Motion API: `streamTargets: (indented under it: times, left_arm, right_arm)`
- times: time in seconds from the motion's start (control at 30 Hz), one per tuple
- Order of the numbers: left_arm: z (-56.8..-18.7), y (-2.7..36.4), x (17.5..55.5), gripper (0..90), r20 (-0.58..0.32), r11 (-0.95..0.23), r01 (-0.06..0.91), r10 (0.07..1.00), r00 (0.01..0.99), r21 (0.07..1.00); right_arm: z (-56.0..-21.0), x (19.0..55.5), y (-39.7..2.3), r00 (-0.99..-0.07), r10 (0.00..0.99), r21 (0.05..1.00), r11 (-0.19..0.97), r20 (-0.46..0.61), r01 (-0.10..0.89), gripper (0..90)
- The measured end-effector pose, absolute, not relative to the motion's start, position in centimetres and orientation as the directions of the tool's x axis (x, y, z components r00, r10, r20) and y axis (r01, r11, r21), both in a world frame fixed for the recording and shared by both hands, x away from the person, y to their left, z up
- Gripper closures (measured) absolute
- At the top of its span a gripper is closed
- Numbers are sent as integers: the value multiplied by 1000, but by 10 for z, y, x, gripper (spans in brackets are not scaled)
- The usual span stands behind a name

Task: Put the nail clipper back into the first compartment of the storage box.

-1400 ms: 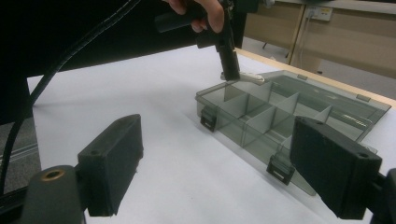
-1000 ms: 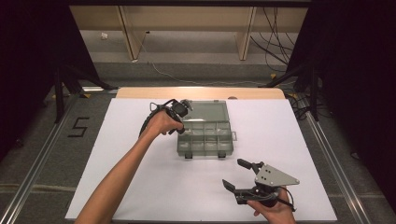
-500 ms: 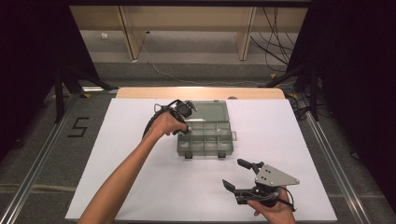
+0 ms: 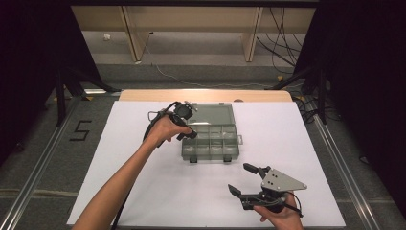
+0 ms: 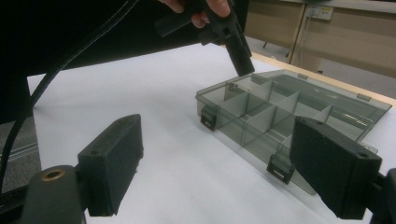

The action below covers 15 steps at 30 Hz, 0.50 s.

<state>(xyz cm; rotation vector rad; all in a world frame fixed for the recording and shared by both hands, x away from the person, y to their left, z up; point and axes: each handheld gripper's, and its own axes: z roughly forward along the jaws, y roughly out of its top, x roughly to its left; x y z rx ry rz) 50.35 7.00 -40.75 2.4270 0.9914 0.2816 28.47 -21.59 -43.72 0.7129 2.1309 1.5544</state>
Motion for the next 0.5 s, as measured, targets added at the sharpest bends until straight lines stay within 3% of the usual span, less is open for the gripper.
streamTargets:
  times: [0.2,0.5]
  left_arm:
    - [-401,77,494,270,-28,-539,552,699,714,636]
    - [-395,83,473,236,-27,-500,490,680,733,714]
  right_arm:
    - [-437,285,-215,-789,614,956,246,-28,157,184]
    - [-438,285,-214,-786,617,958,239,-25,158,184]
